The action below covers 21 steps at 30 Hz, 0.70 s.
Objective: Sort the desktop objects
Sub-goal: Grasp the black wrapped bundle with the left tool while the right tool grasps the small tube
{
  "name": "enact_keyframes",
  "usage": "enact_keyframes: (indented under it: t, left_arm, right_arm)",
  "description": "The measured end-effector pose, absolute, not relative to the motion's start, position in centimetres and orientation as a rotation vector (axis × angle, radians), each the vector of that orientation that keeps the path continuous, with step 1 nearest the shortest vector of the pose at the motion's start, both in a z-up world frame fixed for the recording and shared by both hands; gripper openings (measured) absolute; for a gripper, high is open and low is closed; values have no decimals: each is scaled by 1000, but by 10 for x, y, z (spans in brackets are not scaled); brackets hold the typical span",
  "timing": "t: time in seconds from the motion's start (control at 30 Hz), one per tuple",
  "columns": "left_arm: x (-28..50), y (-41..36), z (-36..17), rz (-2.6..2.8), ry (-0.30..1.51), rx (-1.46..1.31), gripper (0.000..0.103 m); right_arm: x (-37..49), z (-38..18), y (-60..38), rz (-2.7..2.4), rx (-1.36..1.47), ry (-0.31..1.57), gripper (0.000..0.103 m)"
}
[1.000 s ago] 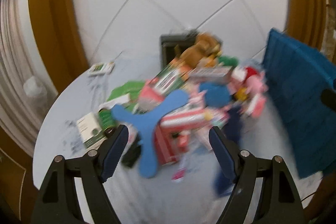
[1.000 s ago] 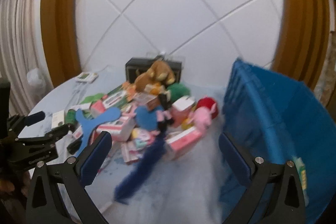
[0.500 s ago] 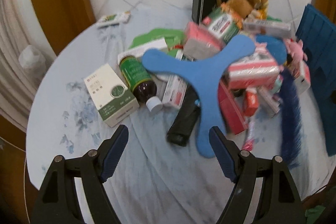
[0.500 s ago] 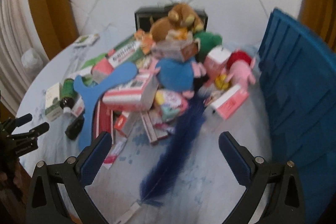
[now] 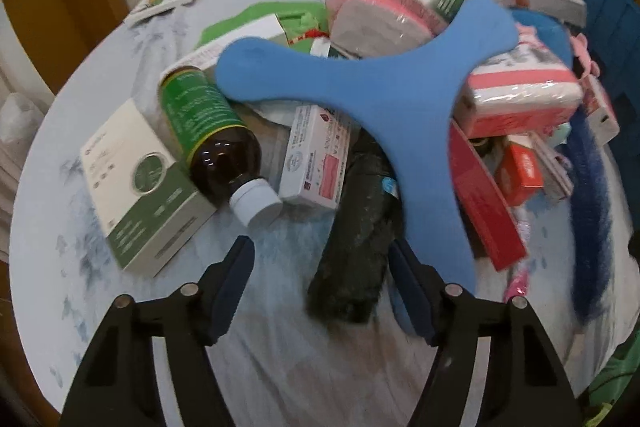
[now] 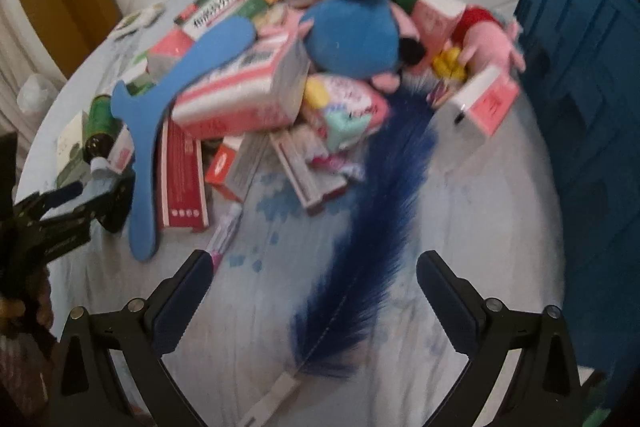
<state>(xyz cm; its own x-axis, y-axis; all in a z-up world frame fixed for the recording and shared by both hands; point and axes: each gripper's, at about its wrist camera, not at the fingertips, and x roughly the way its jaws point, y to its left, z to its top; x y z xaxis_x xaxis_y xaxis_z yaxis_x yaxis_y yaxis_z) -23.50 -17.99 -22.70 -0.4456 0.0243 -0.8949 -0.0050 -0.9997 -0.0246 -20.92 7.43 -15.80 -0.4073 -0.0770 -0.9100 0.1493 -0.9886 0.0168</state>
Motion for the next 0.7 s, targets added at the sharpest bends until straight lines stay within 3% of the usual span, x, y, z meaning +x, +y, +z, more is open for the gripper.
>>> enact_keyframes:
  t: [0.07,0.13,0.2,0.27,0.33,0.7]
  left_arm:
    - [-243,-179,-234,2630,-40,-1643,68]
    - [-250,-175,-239,2613,-45,-1650,67]
    - [-257,-170,-245,2600,-31,-1653,59]
    - [-258,-167,-248,2589,-64,-1652,43]
    - [-253,-166,-247,2572,-66,-1652,37]
    - [-186,-184,-245,2517,-133,-1753,36]
  right_arm:
    - [-209,-165,71,-2511,1649,82,103]
    - [-210,-173,66,-2495,1670,65,86]
    - [-212,-182,60,-2469,1693,67,79]
    - [-215,-189,52,-2441,1713,68,66]
    - [-218,-198,43,-2403,1728,68,53]
    - [-236,-231,5,-2277,1760,38,53]
